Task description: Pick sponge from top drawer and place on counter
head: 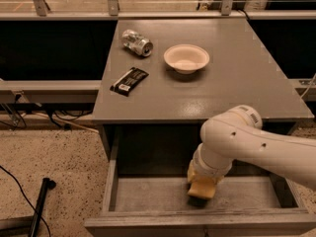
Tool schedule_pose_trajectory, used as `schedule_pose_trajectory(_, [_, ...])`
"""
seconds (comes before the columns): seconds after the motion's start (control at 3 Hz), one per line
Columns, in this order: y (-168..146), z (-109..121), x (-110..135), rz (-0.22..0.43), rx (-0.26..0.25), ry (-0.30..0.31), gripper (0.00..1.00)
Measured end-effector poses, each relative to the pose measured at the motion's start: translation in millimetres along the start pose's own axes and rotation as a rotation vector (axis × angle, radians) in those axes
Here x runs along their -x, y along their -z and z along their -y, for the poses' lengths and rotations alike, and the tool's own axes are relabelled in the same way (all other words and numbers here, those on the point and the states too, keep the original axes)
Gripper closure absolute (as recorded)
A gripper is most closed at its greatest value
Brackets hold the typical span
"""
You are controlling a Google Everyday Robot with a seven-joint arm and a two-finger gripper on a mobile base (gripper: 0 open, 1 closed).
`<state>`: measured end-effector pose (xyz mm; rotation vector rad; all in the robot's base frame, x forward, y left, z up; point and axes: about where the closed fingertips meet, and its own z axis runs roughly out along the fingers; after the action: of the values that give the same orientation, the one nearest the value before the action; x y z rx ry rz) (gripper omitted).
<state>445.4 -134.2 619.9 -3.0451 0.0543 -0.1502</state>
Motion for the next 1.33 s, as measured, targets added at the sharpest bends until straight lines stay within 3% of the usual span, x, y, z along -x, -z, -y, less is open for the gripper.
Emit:
schedule_pose_trajectory(0.33, [73,5,0,0.009,-0.091,0.017,0.97])
schedule_pose_trajectory(0.67, [128,9,3,0.027,-0.165,0.106,1.00])
schedule_pose_trajectory(1.33, [183,11,0,0.075,-0.164,0.223,1.00])
